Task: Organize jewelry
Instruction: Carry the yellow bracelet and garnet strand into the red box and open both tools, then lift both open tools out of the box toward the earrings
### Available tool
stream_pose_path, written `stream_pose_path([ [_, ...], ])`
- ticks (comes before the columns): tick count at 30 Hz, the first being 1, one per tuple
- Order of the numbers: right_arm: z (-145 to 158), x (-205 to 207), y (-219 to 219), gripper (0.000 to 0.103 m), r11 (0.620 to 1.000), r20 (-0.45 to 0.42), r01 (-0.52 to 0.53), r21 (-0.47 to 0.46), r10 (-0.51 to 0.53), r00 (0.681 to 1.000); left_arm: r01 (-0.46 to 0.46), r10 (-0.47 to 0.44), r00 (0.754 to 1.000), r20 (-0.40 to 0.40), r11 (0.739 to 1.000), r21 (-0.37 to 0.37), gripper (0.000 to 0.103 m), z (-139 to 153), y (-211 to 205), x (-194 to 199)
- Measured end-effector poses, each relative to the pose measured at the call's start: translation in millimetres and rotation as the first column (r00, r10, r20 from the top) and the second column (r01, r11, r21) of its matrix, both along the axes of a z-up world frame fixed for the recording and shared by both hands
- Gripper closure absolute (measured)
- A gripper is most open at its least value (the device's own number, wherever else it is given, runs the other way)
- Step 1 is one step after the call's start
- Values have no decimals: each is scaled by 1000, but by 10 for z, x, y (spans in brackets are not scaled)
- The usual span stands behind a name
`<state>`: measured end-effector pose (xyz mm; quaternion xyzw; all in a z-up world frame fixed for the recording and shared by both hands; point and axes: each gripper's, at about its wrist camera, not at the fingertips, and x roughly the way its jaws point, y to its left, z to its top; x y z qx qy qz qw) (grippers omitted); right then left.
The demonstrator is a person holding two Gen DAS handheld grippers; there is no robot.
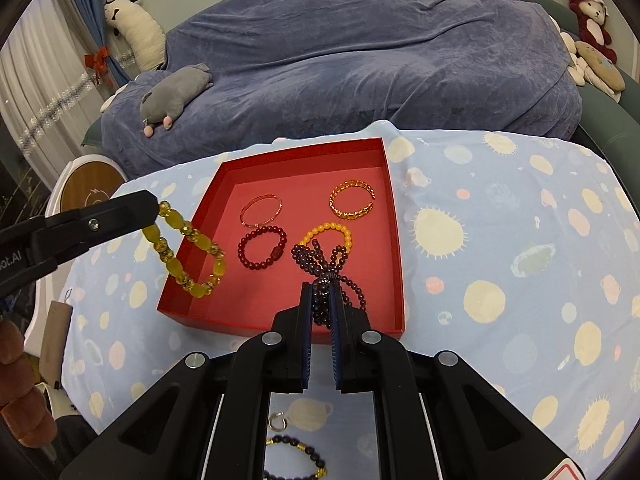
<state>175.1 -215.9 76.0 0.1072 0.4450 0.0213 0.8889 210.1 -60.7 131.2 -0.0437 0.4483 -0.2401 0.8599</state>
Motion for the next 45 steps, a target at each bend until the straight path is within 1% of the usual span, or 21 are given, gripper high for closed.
stream_pose_path([
  [2,-84,91,7,95,1000,-14,0,10,0,1000,-9,9,999,-35,1000,-9,94,-160,-2,107],
  [6,-299,238,33,95,1000,-56,0,22,1,998,-31,31,995,-97,999,-6,94,-533,48,242],
  [9,-427,302,65,95,1000,-79,-6,22,7,997,-49,50,991,-128,999,16,94,-763,132,277],
  [12,-518,347,92,95,1000,-95,-9,23,11,995,-67,74,987,-139,996,57,94,-923,223,287],
  [17,-601,414,151,95,1000,-108,-17,17,19,994,-111,125,981,-146,989,98,94,-1064,395,315],
  [20,-637,439,190,95,1000,-117,-25,19,27,993,-126,142,981,-133,985,117,94,-1098,446,314],
  [21,-639,435,206,93,1000,-118,-25,16,26,993,-131,146,981,-128,984,117,94,-1101,462,321],
  [23,-621,406,229,85,1000,-105,-19,-2,18,994,-144,158,981,-112,982,119,93,-1096,477,300],
  [24,-603,385,235,73,1000,-97,-14,-10,13,995,-151,163,981,-102,982,116,93,-1084,484,283],
  [25,-582,363,233,61,1000,-85,-7,-18,6,996,-157,168,981,-96,981,115,88,-1070,489,277],
  [26,-560,340,229,58,1000,-75,-3,-23,1,997,-161,171,981,-92,981,110,84,-1058,500,272],
  [27,-542,328,223,58,1000,-71,-3,-25,1,997,-168,178,980,-87,979,112,74,-1043,506,260],
  [28,-529,313,220,58,1000,-70,-1,-25,0,998,-176,186,979,-82,978,115,66,-1029,517,251],
  [37,-413,130,148,58,1000,-53,19,-22,-20,998,-159,166,985,-56,981,110,66,-873,506,81],
  [45,-347,-193,123,58,999,-53,27,-29,-29,998,-138,142,989,-33,984,115,66,-751,510,-237],
])
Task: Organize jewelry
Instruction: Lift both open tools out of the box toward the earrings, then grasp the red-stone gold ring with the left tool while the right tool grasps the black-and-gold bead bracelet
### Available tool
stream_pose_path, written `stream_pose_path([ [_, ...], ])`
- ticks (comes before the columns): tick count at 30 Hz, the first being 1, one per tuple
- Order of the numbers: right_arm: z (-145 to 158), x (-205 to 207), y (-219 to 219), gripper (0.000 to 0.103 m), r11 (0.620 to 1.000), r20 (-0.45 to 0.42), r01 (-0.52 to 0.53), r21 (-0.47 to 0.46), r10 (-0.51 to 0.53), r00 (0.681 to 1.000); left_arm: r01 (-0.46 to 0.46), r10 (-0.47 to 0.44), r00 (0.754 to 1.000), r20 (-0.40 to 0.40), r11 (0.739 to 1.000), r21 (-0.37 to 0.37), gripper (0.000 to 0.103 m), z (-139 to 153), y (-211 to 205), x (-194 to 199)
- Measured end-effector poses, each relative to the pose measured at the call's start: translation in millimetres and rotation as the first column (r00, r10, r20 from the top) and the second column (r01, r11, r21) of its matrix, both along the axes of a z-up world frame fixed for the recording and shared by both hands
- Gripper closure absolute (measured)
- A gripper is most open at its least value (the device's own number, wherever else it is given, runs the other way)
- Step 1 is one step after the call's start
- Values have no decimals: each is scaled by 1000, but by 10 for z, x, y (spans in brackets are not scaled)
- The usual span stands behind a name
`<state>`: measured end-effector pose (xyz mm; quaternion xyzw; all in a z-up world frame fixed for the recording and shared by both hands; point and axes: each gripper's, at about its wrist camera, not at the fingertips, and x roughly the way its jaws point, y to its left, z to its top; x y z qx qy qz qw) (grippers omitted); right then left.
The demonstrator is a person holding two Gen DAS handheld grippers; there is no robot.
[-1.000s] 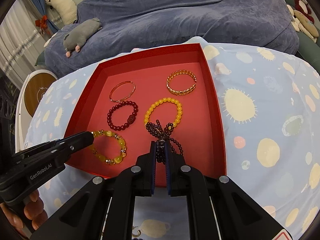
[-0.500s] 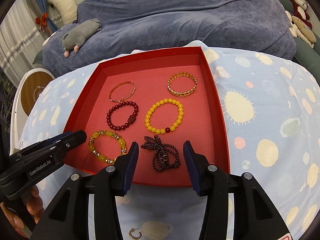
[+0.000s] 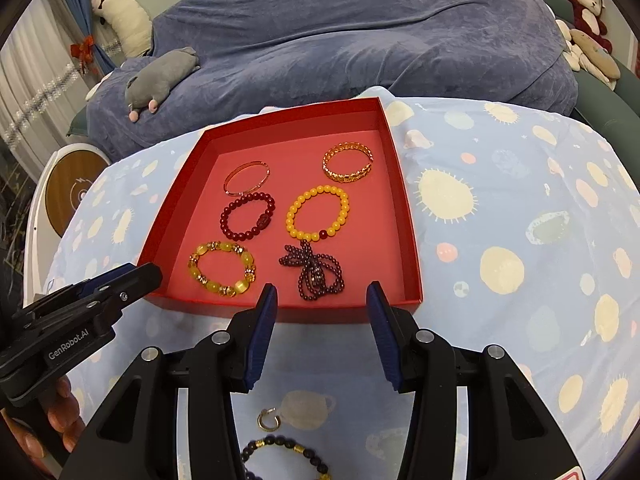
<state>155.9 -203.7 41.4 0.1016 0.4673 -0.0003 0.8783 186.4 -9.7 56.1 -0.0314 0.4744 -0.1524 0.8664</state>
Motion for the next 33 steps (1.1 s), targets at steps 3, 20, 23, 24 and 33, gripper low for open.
stream_pose_path([
  [3,-29,-168,0,58,1000,-8,2,-3,-2,1000,8,-8,1000,-4,1000,0,66,1,19,-140],
  [20,-322,-938,167,58,1000,-82,-22,-13,21,996,1,1,996,-89,1000,20,66,-295,117,-917],
  [23,-380,-992,219,58,999,-93,-33,-17,31,995,3,-1,995,-97,1000,25,66,-335,124,-1004],
  [24,-396,-1001,237,58,999,-95,-36,-20,34,995,3,0,995,-99,1000,26,66,-349,128,-1026],
  [33,-542,-995,290,66,998,-122,-45,-44,39,992,2,3,994,-108,999,48,65,-420,137,-1151],
])
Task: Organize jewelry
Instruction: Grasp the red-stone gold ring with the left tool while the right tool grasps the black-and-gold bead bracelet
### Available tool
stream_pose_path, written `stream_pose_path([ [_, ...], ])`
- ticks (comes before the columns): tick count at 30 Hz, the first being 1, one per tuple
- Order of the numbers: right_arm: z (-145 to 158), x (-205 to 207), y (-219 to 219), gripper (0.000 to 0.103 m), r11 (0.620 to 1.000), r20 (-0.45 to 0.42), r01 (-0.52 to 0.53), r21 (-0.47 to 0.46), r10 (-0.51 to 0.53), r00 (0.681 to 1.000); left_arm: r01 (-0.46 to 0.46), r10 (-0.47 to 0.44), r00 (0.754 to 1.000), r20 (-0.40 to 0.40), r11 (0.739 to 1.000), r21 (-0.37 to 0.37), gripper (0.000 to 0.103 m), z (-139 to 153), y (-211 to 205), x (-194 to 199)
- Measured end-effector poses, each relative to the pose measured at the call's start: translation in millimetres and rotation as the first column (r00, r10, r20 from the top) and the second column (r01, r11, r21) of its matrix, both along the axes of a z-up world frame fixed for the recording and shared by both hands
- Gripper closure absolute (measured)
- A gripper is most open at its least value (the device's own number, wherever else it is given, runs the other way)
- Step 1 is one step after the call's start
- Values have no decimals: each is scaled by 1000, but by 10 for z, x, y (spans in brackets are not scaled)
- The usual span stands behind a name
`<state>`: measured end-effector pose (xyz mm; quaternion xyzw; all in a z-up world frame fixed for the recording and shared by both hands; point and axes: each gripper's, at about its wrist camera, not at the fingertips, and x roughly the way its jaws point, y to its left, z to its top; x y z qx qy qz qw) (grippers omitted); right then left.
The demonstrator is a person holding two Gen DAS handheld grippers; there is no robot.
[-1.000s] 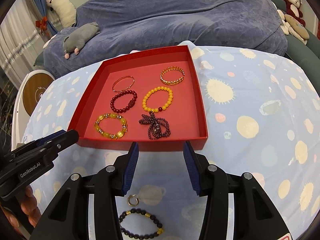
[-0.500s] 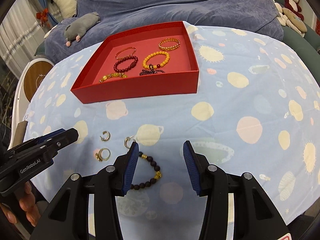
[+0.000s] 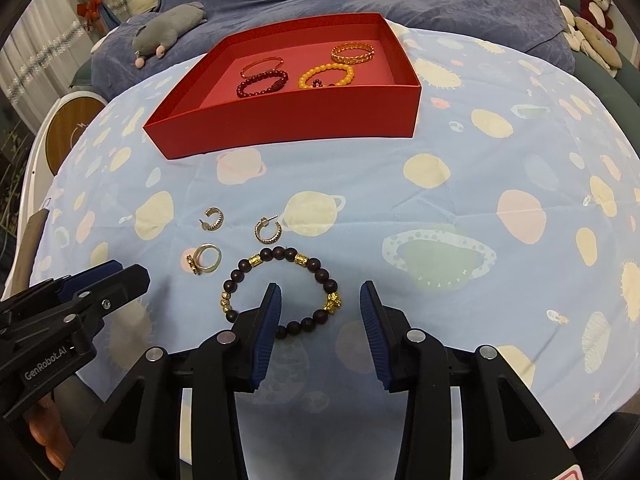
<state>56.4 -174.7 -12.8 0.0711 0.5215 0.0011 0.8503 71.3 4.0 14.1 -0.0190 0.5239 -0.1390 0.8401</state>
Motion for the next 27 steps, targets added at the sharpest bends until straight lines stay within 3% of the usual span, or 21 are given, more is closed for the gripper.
stream_pose_path([
  [8,-46,-15,-54,91,999,0,-5,-39,5,1000,-4,4,1000,3,1000,10,57,-12,-34,0],
  [27,-47,-204,-283,93,996,-18,77,37,-76,997,72,-72,997,-13,997,-3,59,-150,-331,111],
])
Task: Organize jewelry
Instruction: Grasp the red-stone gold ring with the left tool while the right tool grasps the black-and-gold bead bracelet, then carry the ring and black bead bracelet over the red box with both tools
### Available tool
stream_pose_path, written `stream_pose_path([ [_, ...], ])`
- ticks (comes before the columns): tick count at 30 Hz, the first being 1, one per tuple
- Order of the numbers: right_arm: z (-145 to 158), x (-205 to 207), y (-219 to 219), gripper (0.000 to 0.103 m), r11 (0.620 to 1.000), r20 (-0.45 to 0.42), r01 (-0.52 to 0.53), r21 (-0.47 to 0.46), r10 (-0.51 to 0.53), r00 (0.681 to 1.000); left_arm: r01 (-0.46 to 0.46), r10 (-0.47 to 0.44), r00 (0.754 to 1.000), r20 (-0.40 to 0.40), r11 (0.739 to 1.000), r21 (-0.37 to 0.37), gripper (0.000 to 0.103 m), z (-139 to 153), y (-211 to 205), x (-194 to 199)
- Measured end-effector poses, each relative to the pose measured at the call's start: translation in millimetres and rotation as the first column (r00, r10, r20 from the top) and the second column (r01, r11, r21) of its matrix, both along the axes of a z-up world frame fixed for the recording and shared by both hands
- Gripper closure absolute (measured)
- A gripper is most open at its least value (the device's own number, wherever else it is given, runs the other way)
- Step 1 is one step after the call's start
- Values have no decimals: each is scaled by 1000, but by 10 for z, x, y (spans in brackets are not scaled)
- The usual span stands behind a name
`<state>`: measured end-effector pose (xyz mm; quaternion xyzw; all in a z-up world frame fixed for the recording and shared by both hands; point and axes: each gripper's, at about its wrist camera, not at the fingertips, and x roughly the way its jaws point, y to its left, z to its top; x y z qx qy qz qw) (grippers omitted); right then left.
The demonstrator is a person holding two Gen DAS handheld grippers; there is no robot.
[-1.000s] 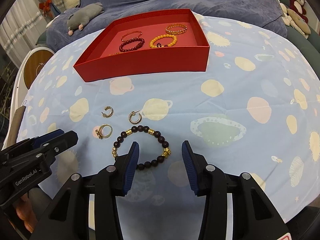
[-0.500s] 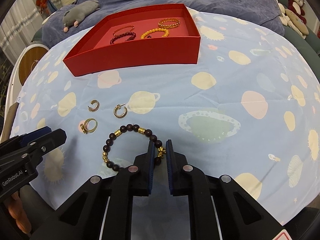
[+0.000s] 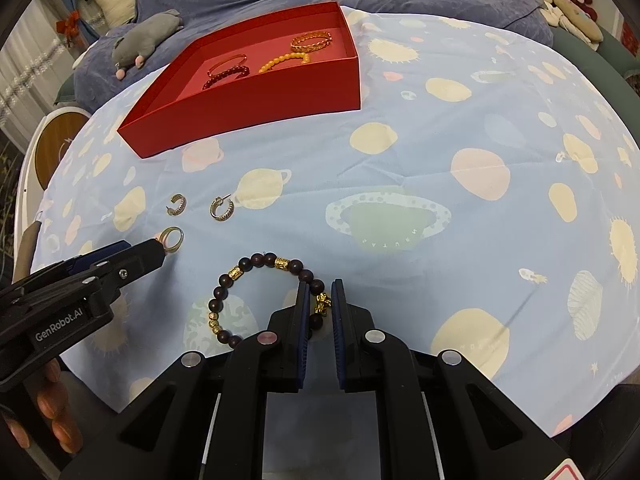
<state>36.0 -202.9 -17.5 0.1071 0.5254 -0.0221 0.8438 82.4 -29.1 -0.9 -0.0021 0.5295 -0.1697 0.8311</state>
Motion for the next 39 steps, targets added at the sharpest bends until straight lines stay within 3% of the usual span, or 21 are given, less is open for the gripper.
stream_pose_path([
  [8,0,7,3,93,1000,-1,7,6,-7,1000,69,-70,997,36,997,27,62,-62,-63,24],
  [18,1,15,-15,93,1000,-2,12,15,-12,1000,104,-104,994,28,995,-6,91,-76,-79,19],
  [39,190,-117,-1,96,1000,29,12,29,-12,1000,28,-28,1000,5,999,-30,91,186,111,-191],
])
